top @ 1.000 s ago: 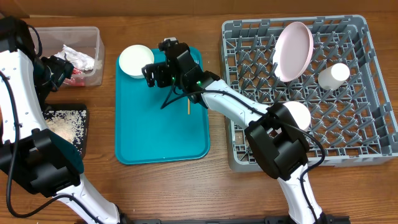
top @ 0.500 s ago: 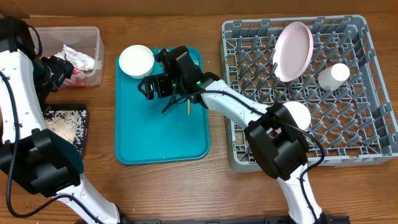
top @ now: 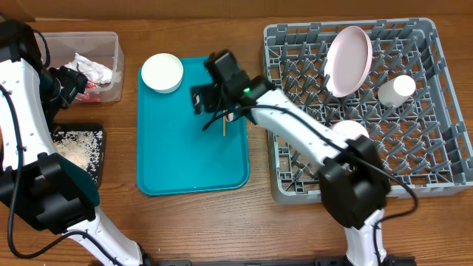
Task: Sort waste into correct bins and load items into the dishwasher rack
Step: 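Lower the right gripper toward the chopstick and white fork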
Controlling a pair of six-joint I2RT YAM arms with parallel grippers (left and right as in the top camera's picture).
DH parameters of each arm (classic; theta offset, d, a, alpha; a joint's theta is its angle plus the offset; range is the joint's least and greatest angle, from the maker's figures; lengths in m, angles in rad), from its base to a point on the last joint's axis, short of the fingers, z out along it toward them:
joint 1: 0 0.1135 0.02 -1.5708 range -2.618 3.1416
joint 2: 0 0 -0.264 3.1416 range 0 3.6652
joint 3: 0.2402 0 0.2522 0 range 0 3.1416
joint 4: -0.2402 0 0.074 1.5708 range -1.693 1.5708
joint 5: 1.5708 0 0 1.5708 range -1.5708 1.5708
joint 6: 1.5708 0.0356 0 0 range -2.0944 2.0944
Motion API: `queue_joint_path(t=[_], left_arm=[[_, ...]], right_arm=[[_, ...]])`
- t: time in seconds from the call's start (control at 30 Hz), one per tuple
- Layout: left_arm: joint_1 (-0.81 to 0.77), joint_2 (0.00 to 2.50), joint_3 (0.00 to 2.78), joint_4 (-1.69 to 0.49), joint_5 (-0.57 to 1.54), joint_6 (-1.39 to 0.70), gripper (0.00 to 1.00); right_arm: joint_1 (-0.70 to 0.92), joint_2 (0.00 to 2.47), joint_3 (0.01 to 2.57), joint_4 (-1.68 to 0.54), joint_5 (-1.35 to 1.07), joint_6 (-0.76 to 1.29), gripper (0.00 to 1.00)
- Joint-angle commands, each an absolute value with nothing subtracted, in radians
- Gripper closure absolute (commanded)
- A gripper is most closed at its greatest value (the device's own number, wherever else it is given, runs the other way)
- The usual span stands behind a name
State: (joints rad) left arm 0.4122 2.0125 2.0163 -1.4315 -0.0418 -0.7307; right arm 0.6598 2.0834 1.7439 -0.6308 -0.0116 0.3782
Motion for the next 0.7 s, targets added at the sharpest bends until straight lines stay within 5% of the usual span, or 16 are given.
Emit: queue_joint_path(t=[0.0, 0.67], left_arm=[[0.404, 2.016, 2.015, -1.431, -0.052, -0.741, 0.00], [0.404, 2.016, 2.015, -1.431, -0.052, -0.741, 0.00]], right_arm=[[0.617, 2.059, 1.772, -0.633, 0.072, 0.355, 0.00], [0.607, 2.269, 1.768, -0.503, -0.001, 0.376, 0.20]])
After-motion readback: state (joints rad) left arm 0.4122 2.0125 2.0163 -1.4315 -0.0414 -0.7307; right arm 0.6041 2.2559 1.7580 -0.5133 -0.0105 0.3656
